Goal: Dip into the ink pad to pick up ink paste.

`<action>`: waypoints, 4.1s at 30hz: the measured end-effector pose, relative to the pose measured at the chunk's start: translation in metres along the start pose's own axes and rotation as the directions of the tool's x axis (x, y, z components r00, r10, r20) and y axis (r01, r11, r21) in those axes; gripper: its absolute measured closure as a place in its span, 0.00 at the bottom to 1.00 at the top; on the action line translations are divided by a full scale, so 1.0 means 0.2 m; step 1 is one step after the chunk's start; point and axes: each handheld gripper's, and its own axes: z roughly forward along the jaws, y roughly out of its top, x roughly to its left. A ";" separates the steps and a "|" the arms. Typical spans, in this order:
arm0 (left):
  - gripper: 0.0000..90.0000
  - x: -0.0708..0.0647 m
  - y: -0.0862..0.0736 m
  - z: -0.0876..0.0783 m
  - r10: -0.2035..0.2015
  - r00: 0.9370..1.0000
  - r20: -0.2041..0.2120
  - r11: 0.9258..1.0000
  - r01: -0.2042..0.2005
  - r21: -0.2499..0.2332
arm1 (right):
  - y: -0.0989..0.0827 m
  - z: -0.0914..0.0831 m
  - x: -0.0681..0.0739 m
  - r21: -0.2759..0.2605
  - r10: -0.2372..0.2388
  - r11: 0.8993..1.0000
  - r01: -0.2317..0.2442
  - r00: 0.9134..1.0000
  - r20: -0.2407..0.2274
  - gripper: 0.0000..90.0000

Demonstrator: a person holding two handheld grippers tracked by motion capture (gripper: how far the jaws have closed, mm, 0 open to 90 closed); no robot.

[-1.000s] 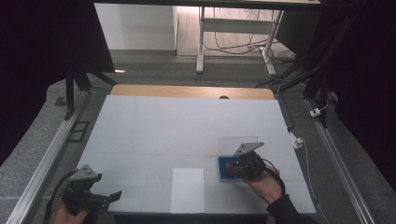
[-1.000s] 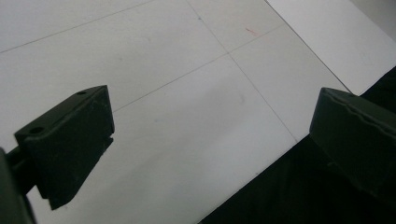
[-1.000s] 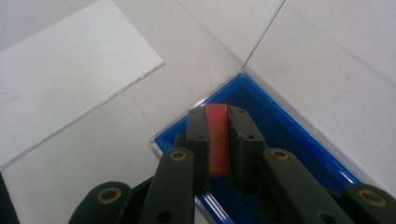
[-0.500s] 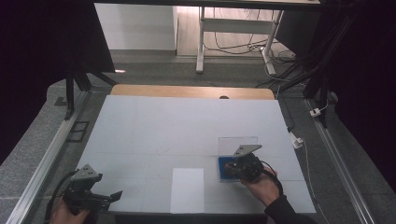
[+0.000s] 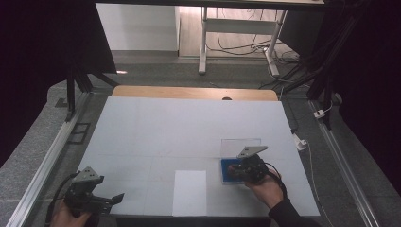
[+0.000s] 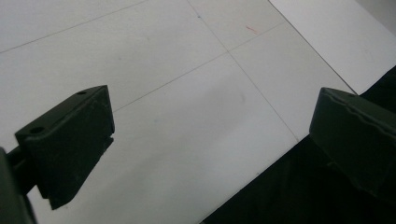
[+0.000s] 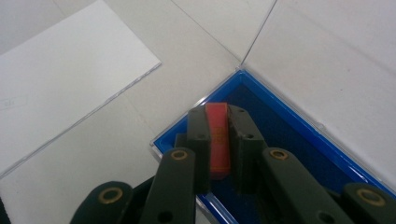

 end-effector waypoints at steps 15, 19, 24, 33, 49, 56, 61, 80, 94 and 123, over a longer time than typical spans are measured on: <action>0.01 0.00 0.00 0.00 0.001 1.000 -0.001 1.000 -0.001 0.009 | 0.01 -0.01 0.02 0.005 -0.031 1.000 0.031 0.999 0.016 0.89; 0.01 0.01 0.00 0.00 -0.002 1.000 0.004 1.000 0.002 0.005 | 0.00 -0.02 0.00 -0.011 -0.008 1.000 0.008 1.000 -0.002 0.88; 0.01 0.00 0.00 0.00 0.000 1.000 0.006 1.000 0.000 0.005 | 0.01 -0.05 -0.02 -0.049 0.011 0.999 -0.012 1.000 -0.003 0.88; 0.01 0.01 0.00 0.00 -0.001 1.000 0.008 1.000 0.001 0.004 | -0.01 -0.11 -0.09 -0.078 0.064 0.995 -0.061 0.997 0.042 0.88; 0.01 0.01 0.00 0.00 0.000 1.000 0.009 1.000 0.000 0.003 | -0.09 -0.17 -0.24 -0.076 0.146 0.988 -0.136 0.978 0.150 0.88; 0.01 0.00 0.00 0.00 0.001 1.000 0.009 1.000 -0.001 0.007 | -0.10 -0.16 -0.26 -0.057 0.148 0.988 -0.141 0.976 0.160 0.88; 0.01 0.00 0.00 0.00 0.001 1.000 0.008 1.000 -0.001 0.006 | -0.11 -0.14 -0.27 -0.044 0.148 0.989 -0.142 0.977 0.154 0.88; 0.01 0.00 0.00 0.00 0.005 1.000 0.007 1.000 -0.005 0.010 | -0.08 -0.10 -0.20 0.023 0.090 0.995 -0.098 0.969 0.229 0.89; 0.01 0.00 0.00 0.01 0.011 1.000 0.004 1.000 -0.011 0.011 | -0.13 -0.11 -0.28 -0.044 0.201 0.980 -0.196 0.969 0.145 0.89; 0.01 0.03 0.00 -0.01 0.012 0.999 0.049 0.999 -0.010 -0.041 | -0.11 -0.11 -0.25 -0.038 0.179 0.984 -0.175 0.967 0.183 0.89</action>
